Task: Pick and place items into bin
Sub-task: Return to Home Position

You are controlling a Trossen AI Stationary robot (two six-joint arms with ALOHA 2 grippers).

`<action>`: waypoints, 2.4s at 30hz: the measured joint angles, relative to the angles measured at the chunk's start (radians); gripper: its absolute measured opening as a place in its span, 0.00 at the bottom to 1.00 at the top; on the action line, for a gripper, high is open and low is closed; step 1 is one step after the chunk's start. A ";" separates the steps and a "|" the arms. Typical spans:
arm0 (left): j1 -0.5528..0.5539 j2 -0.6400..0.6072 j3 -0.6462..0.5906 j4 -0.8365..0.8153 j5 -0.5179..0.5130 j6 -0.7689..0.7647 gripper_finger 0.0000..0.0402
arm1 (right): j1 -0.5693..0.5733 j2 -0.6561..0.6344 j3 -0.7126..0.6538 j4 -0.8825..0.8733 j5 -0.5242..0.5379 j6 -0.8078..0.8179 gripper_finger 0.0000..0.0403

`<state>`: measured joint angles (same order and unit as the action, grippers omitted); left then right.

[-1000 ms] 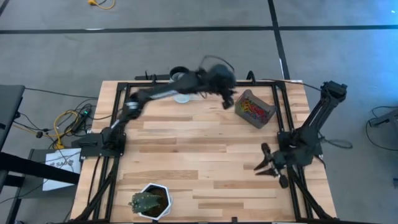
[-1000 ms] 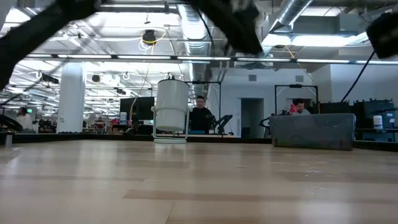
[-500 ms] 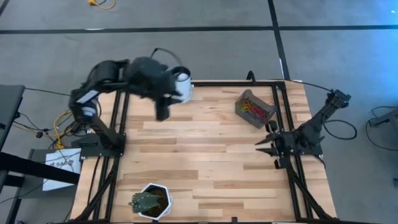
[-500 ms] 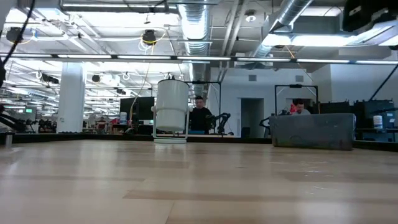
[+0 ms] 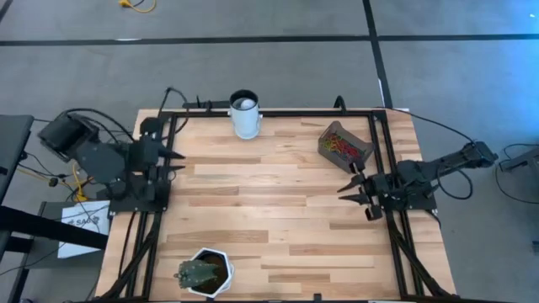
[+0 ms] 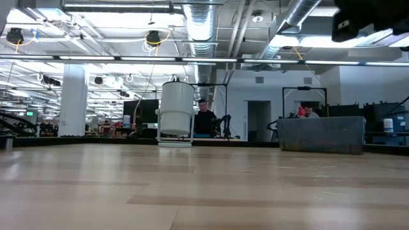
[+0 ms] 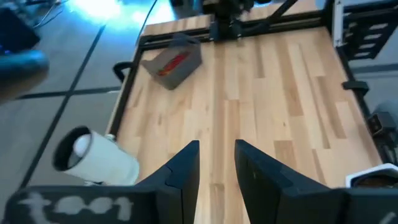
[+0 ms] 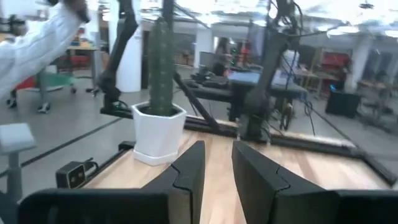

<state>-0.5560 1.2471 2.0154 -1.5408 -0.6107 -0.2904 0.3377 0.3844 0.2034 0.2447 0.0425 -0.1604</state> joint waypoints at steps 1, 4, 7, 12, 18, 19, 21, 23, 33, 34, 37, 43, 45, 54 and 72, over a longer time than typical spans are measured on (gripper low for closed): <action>-0.026 -0.042 -0.073 0.037 -0.008 -0.011 0.23 | -0.015 0.000 -0.008 0.003 0.000 0.015 0.19; -0.079 -0.167 -0.324 0.194 -0.031 0.006 0.23 | -0.047 0.001 -0.052 0.032 -0.002 0.079 0.19; -0.098 -0.288 -0.584 0.410 0.004 0.061 0.23 | -0.053 0.003 -0.114 0.108 -0.002 0.131 0.19; -0.107 -0.494 -0.983 0.833 0.145 0.254 0.23 | -0.031 0.000 -0.182 0.235 -0.004 0.134 0.19; -0.103 -0.688 -1.346 1.228 0.226 0.408 0.23 | 0.003 -0.074 -0.183 0.197 -0.050 0.058 0.19; -0.103 -0.717 -1.404 1.297 0.244 0.427 0.23 | 0.005 -0.083 -0.184 0.174 -0.048 0.057 0.19; -0.104 -0.759 -1.514 1.425 0.274 0.463 0.23 | 0.005 -0.091 -0.184 0.143 -0.046 0.057 0.19; -0.104 -0.791 -1.605 1.521 0.280 0.486 0.23 | 0.005 -0.093 -0.184 0.114 -0.046 0.055 0.19; 0.042 -0.956 -1.704 1.639 0.263 0.706 0.23 | -0.079 -0.128 -0.184 0.113 -0.043 -0.075 0.19; 0.066 -0.979 -1.697 1.606 0.287 0.696 0.23 | -0.094 -0.135 -0.184 0.110 -0.043 -0.076 0.19; 0.130 -1.061 -1.689 1.499 0.354 0.616 0.23 | -0.141 -0.153 -0.184 0.105 -0.042 -0.076 0.19; 0.183 -1.176 -1.754 1.468 0.396 0.512 0.23 | -0.228 -0.169 -0.189 0.080 -0.048 0.021 0.19; 0.187 -1.192 -1.789 1.525 0.390 0.527 0.23 | -0.245 -0.169 -0.194 0.080 -0.070 0.044 0.19; 0.188 -1.211 -1.942 1.705 0.388 0.549 0.23 | -0.268 -0.169 -0.195 0.095 -0.104 0.048 0.19; 0.188 -1.211 -1.956 1.604 0.370 0.478 0.23 | -0.259 -0.169 -0.197 -0.004 -0.101 0.107 0.19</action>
<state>-0.3683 0.0364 0.0593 0.0630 -0.2409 0.1875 0.0788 0.2158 0.0067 0.2403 -0.0589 -0.0537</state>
